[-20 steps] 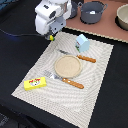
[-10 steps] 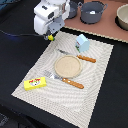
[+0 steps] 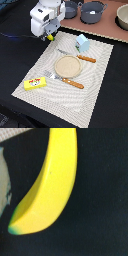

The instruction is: Interact with the objects in diverse but meaningful ways.

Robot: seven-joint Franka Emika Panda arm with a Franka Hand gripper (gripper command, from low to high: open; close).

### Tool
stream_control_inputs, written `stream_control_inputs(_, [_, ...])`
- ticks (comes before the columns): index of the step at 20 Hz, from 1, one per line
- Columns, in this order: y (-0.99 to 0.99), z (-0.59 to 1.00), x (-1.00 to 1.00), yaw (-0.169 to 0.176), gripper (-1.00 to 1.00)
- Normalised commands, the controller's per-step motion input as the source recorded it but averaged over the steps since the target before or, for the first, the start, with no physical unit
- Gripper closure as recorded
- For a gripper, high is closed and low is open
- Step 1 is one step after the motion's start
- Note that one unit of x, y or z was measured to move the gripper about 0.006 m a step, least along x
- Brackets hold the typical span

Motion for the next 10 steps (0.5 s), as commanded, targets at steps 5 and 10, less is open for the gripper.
stream_control_inputs(5, [-0.01, -0.09, -0.31, -0.142, -1.0])
stream_control_inputs(10, [0.01, -0.08, -0.49, -0.089, -1.0])
